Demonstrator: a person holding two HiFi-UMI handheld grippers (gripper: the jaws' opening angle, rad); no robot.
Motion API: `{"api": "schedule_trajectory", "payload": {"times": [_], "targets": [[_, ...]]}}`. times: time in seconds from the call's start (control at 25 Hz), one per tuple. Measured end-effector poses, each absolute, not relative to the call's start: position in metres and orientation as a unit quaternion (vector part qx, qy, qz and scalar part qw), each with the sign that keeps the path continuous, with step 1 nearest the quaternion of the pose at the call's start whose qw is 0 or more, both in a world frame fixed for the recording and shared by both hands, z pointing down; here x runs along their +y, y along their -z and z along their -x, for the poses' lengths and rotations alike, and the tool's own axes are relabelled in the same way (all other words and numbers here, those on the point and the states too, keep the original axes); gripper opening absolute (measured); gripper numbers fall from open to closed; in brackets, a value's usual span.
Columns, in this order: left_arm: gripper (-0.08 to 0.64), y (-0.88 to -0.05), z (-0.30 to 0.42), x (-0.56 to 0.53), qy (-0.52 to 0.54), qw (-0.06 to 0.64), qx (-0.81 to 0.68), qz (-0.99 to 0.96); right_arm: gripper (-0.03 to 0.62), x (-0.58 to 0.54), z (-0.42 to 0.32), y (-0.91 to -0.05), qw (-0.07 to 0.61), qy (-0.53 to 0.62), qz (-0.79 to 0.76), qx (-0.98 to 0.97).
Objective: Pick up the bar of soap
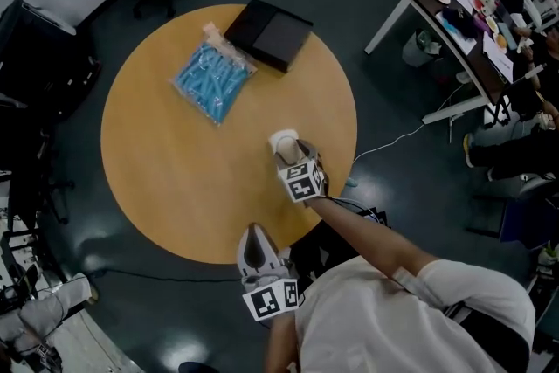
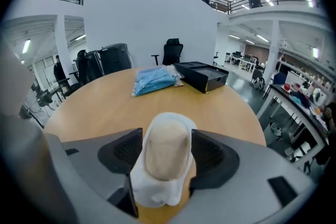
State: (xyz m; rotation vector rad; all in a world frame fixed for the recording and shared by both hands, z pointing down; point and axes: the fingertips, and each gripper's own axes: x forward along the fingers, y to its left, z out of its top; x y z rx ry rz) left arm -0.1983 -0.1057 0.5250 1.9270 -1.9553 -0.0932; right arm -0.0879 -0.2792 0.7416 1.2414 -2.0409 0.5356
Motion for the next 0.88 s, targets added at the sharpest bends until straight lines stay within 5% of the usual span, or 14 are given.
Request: {"api": "schedule_trajectory", "payload": {"times": [0.32, 0.88], "targets": [[0.003, -0.527, 0.218, -0.104, 0.044, 0.203, -0.710, -0.673, 0.281, -0.280, 0.087, -0.756, 0.397, -0.149, -0.483, -0.766], [0.003, -0.525, 0.207, -0.087, 0.046, 0.201, -0.712, -0.671, 0.267, -0.275, 0.079, -0.738, 0.359, -0.165, -0.473, -0.787]]}}
